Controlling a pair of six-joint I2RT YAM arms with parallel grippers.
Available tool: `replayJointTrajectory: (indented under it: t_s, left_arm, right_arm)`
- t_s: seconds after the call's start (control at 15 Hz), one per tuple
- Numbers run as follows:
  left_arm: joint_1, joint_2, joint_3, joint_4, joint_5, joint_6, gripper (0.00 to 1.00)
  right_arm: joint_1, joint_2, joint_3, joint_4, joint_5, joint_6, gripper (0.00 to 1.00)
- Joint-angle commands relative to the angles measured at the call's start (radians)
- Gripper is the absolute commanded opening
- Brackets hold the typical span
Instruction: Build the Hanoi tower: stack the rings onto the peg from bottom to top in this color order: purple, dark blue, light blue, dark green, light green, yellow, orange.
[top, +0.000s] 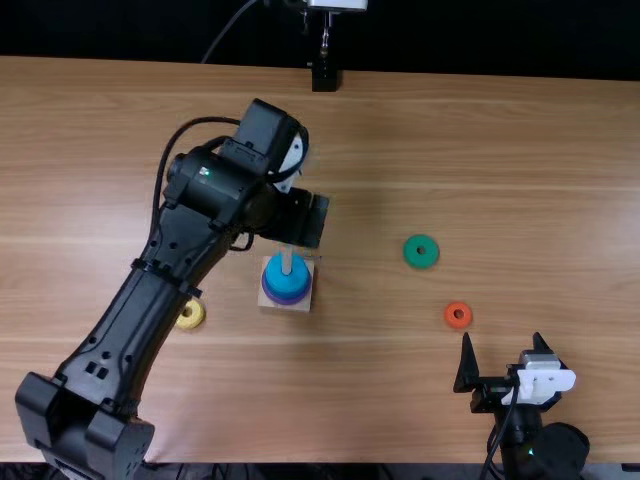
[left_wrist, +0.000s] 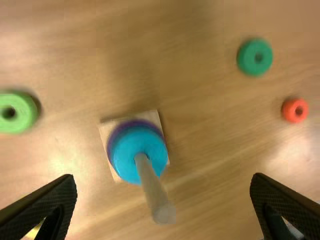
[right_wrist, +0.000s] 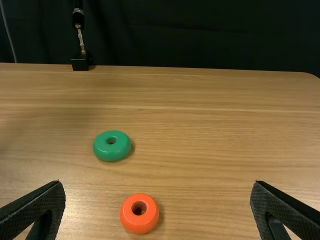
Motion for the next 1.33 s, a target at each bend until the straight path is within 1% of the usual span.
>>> replayJointTrajectory:
  t_s: [0.0,0.07,0.13,0.27,0.33,0.4,0.47,0.53,0.73,0.8,0.93,1.0,1.13,1.2,1.27]
  left_arm:
    - [0.045,0.000,0.031,0.028,-0.009,-0.005,1.00]
    - [0.068,-0.029,0.028,0.041,-0.011,-0.005,1.00]
    - [0.108,-0.067,0.024,0.045,-0.027,-0.003,1.00]
    - [0.188,-0.129,-0.021,0.045,-0.092,-0.003,1.00]
    - [0.217,-0.182,-0.088,0.050,-0.118,-0.001,1.00]
    - [0.248,-0.238,-0.148,0.087,-0.127,0.001,1.00]
    - [0.277,-0.288,-0.233,0.172,-0.140,0.001,1.00]
    - [0.292,-0.353,-0.337,0.275,-0.154,0.002,1.00]
    - [0.349,-0.546,-0.631,0.606,-0.156,0.002,1.00]
    - [0.363,-0.619,-0.728,0.674,-0.156,0.002,1.00]
    - [0.384,-0.765,-0.903,0.740,-0.156,0.012,1.00]
    - [0.394,-0.840,-0.980,0.766,-0.156,0.032,1.00]
    - [0.392,-0.981,-1.110,0.814,-0.156,0.128,1.00]
    - [0.392,-1.044,-1.168,0.834,-0.156,0.166,1.00]
    - [0.394,-1.116,-1.231,0.853,-0.156,0.177,1.00]
  right_arm:
    - [-0.011,-0.013,-0.062,-0.073,-0.001,-0.004,1.00]
    - [-0.011,-0.013,-0.062,-0.073,-0.001,-0.004,1.00]
    - [-0.011,-0.013,-0.062,-0.073,-0.001,-0.004,1.00]
    - [-0.011,-0.013,-0.062,-0.073,-0.001,-0.004,1.00]
    - [-0.011,-0.013,-0.062,-0.073,-0.001,-0.004,1.00]
    - [-0.011,-0.013,-0.062,-0.073,-0.001,-0.004,1.00]
    - [-0.011,-0.013,-0.062,-0.073,-0.001,-0.004,1.00]
    - [-0.011,-0.013,-0.062,-0.073,-0.001,-0.004,1.00]
    - [-0.011,-0.013,-0.062,-0.073,-0.001,-0.004,1.00]
    - [-0.011,-0.013,-0.062,-0.073,-0.001,-0.004,1.00]
    - [-0.011,-0.013,-0.062,-0.073,-0.001,-0.004,1.00]
    - [-0.011,-0.013,-0.062,-0.073,-0.001,-0.004,1.00]
    - [-0.011,-0.013,-0.062,-0.073,-0.001,-0.004,1.00]
    - [-0.011,-0.013,-0.062,-0.073,-0.001,-0.004,1.00]
    - [-0.011,-0.013,-0.062,-0.073,-0.001,-0.004,1.00]
